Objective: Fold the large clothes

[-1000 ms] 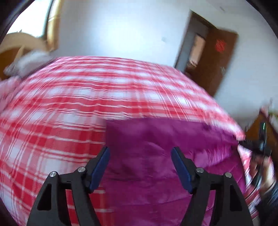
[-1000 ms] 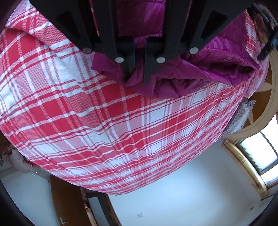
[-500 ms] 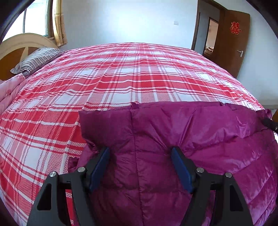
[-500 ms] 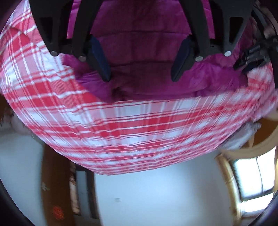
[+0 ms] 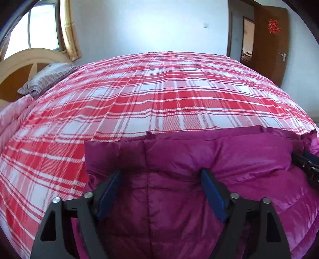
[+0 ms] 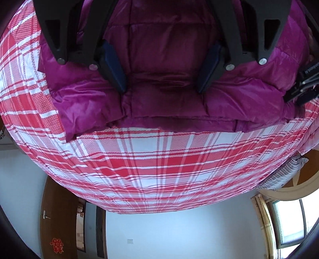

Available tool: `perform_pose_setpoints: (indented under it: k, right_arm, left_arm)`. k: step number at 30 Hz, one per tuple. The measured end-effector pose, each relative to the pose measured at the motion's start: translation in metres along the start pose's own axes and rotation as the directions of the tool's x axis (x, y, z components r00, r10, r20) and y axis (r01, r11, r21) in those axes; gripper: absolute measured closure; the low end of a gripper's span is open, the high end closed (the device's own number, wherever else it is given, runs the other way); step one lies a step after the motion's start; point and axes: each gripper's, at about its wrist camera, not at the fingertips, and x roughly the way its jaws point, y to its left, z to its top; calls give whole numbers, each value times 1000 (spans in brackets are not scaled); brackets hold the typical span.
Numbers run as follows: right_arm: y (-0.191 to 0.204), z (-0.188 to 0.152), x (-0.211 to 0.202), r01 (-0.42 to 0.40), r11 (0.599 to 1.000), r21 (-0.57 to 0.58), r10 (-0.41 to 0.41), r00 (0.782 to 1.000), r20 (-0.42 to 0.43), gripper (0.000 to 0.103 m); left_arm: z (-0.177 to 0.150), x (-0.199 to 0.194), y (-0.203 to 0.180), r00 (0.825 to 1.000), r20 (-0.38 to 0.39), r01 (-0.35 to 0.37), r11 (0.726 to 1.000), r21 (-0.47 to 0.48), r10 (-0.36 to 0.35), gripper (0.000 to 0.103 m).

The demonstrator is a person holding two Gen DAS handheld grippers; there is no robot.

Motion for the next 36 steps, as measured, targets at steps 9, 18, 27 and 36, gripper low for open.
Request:
perform_pose_setpoints:
  k: [9,18,27,36]
  right_arm:
    - [1,-1,7,1,1000,24,-1,1000,-5,26]
    - [4,-1,14,31,999,8,-31,999,-36,25]
    - [10,-1,19,73,997,-20,-74,996,-54,24]
    - [15,-2,23,109,993,-49,-111,992,-53,22]
  left_arm:
    - [-1,15,1,999,-39,-17,1000,-22,16,10]
    - [-2,24,0,995,-82,-54,998,-9,53,4]
    - [-1,26,-2,993,-91,-79,997,5,79,3]
    - [16,-29,-38,996,26,-90,995,46,89,3]
